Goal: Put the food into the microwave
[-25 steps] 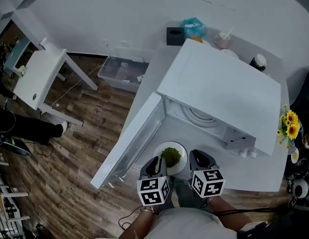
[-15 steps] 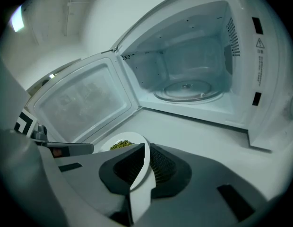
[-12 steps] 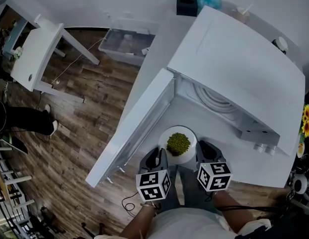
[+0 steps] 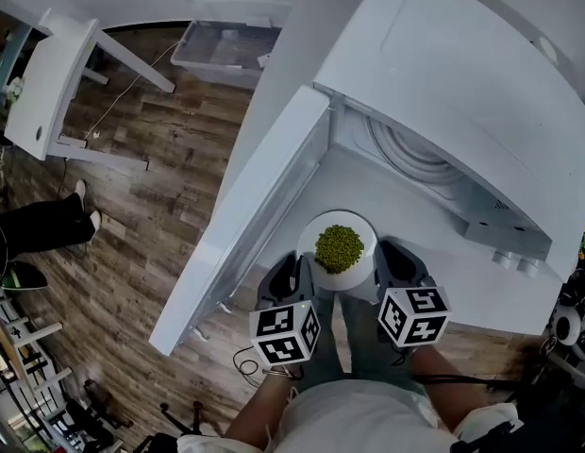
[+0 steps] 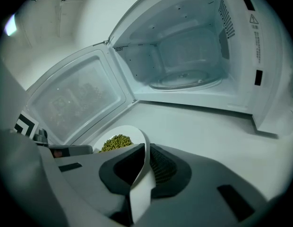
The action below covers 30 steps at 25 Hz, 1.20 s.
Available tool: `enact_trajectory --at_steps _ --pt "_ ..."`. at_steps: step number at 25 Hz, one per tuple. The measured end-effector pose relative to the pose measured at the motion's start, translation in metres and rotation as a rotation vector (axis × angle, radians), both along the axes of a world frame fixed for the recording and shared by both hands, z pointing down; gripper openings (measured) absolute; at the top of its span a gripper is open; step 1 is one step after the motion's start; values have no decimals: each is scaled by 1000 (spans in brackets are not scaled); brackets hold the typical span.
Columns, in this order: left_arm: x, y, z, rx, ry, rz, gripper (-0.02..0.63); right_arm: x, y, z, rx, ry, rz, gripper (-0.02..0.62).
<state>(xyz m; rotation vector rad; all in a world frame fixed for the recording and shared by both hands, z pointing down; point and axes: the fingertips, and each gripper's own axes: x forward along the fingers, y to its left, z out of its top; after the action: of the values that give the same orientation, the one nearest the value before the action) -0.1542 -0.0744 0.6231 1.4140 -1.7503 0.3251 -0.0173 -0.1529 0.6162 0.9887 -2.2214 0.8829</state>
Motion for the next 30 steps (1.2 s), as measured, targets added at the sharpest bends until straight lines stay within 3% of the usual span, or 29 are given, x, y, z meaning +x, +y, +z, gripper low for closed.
enact_trajectory --at_steps 14,23,30 --pt "4 -8 4 11 48 -13 64 -7 1 3 -5 -12 9 21" --pt "5 -13 -1 12 65 -16 64 -1 0 2 -27 4 61 21" --pt "16 -23 -10 24 75 15 64 12 -6 -11 7 4 107 21"
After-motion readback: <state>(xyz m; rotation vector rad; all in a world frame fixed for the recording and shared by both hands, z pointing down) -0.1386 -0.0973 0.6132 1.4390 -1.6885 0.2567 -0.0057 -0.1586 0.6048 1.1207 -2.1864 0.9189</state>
